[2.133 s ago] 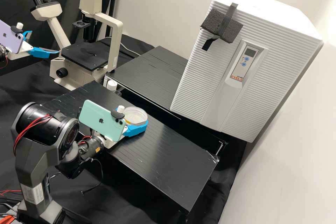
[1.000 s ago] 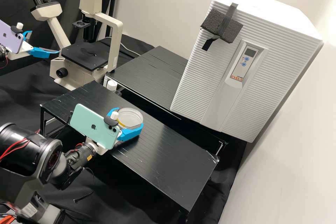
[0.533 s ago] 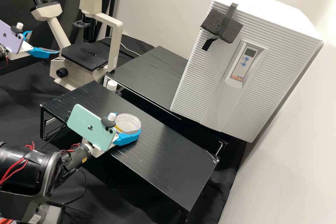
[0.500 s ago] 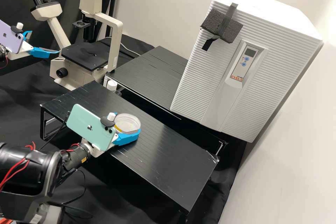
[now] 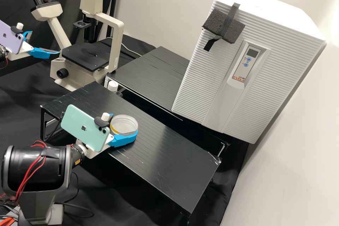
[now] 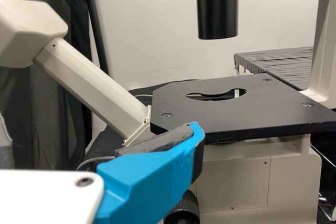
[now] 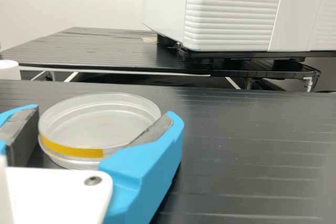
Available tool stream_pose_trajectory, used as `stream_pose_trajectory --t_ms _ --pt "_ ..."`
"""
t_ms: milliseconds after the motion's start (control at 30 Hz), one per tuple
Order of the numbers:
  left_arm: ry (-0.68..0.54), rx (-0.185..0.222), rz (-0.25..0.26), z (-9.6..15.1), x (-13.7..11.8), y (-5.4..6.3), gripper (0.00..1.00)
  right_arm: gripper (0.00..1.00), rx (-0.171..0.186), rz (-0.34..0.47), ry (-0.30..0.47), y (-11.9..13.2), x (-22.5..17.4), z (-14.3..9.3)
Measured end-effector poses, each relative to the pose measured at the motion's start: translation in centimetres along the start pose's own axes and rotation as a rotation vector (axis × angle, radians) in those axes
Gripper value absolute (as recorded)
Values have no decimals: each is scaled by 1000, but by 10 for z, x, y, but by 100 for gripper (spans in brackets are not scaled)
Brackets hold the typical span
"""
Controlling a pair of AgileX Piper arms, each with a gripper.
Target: Open the petri dish lid.
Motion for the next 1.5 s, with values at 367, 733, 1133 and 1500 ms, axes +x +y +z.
stream_pose_trajectory --t_ms 367,733,1133,1500 --pt "0 0 0 0 0 0 100 100 -3 15 -3 5 -7 -3" --pt "0 0 0 0 0 0 100 100 -61 31 -7 6 1 2" --pt "0 0 0 0 0 0 100 100 -50 47 57 12 -1 -4" --pt "0 0 0 0 0 0 100 100 -72 34 74 10 9 0"
